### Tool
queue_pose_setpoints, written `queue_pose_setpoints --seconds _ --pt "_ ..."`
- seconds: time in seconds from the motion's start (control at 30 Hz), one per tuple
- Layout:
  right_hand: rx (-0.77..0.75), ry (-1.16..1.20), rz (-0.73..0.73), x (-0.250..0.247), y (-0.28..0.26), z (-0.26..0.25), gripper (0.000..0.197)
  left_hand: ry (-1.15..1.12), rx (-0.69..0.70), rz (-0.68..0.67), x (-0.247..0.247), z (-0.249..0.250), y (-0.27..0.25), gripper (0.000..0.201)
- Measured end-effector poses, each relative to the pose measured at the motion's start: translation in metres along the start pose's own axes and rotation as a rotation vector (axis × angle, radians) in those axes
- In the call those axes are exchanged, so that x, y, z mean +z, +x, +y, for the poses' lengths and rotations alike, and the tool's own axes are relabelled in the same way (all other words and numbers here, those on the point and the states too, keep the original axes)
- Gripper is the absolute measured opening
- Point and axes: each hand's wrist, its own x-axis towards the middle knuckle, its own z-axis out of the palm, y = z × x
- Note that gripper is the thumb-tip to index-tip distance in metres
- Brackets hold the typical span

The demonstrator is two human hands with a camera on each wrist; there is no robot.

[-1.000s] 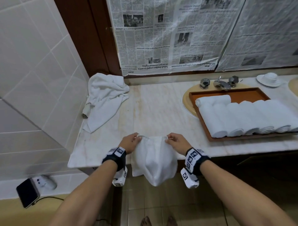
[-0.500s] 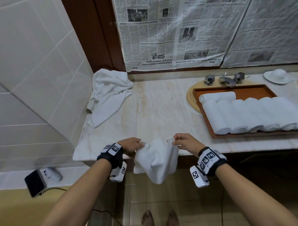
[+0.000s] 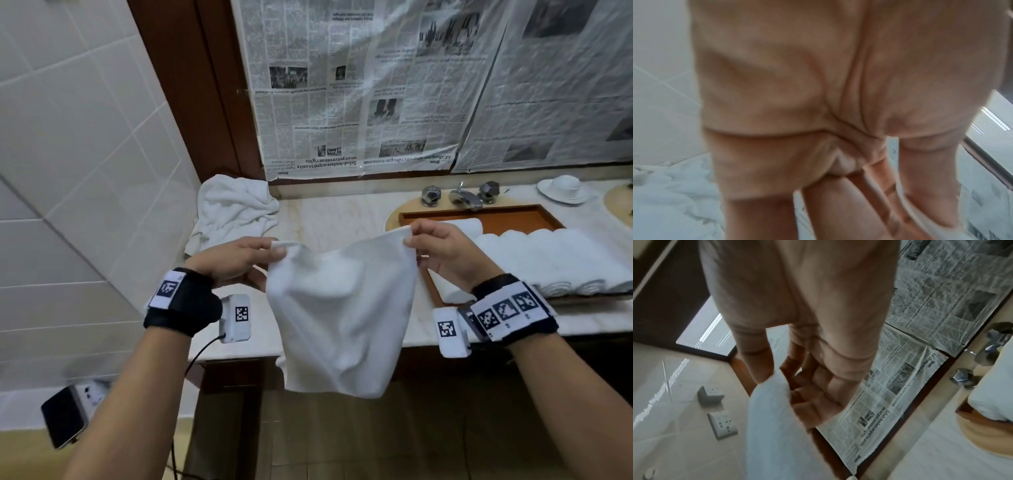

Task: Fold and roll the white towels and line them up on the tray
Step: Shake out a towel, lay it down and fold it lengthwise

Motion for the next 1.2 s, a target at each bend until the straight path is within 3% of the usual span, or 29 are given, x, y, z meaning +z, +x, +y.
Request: queue_pose_setpoints --seconds 0.1,0.2,0.27,0.37,0.43,0.57,0.67,0.83,0.97,1.07,1.2 --pt "-0.054 -0.005 0.030 0.002 -0.001 -0.009 0.013 -0.055 0.083 0.095 -0.002 0.005 -0.006 0.059" --pt "-0.127 -0.069 0.095 0.001 0.000 -0.020 0.012 -0.069 0.184 0.253 -0.005 0.013 -0.013 0.032" --pt "-0.200 -0.079 0.154 -0.005 0.004 -0.036 0.013 -0.094 0.275 0.314 -0.016 0.025 -0.019 0.025" --pt "-0.299 -0.097 0.164 -0.013 0.009 -0.072 0.018 -0.034 0.402 0.401 -0.037 0.053 -0.030 0.041" --pt "-0.364 -0.132 0.170 -0.014 0.016 -0.096 0.019 0.004 0.473 0.475 -0.047 0.078 -0.034 0.040" --pt "-0.450 -0.201 0.247 -0.023 0.029 -0.134 0.013 0.051 0.584 0.611 -0.062 0.124 -0.037 0.017" --pt "-0.461 -0.221 0.269 -0.033 0.035 -0.145 0.010 0.094 0.617 0.659 -0.076 0.142 -0.040 0.008" --pt "-0.417 -0.393 0.194 -0.039 0.043 -0.142 0.004 0.198 0.603 0.657 -0.088 0.145 -0.033 0.019" --pt "-0.414 -0.409 0.231 -0.041 0.052 -0.146 0.005 0.204 0.546 0.664 -0.096 0.144 -0.023 0.020" --pt "-0.397 -0.477 0.255 -0.042 0.061 -0.153 0.007 0.263 0.539 0.748 -0.100 0.142 -0.014 0.008" --pt "-0.397 -0.605 0.253 -0.041 0.072 -0.157 0.011 0.326 0.533 0.814 -0.104 0.138 -0.002 0.008"
